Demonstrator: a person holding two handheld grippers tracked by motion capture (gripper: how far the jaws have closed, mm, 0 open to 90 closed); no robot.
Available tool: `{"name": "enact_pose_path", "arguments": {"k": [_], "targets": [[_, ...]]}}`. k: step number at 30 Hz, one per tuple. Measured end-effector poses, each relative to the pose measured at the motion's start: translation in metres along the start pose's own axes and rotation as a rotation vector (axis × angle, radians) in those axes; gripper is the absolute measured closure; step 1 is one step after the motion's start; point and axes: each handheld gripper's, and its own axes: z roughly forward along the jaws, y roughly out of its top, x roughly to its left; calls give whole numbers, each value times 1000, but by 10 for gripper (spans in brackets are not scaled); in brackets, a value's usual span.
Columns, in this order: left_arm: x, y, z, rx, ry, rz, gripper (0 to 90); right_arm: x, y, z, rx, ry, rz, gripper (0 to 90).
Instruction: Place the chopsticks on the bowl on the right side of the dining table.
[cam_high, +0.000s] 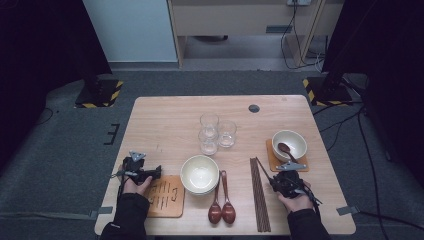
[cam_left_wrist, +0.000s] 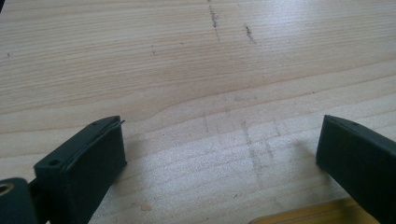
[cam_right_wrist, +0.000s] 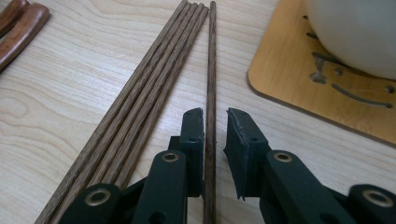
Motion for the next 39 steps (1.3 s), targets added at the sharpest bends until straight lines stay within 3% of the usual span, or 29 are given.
{"name": "enact_pose_path", "arguments": {"k": [14, 31, 39], "targets": [[0, 0, 0, 0, 0, 0, 1, -1, -20, -22, -10, 18, 15, 761], [0, 0, 0, 0, 0, 0, 1, 1, -23, -12, 58, 8, -1, 807], [0, 0, 0, 0, 0, 0, 1, 1, -23, -12, 62, 6, 0, 844]]}}
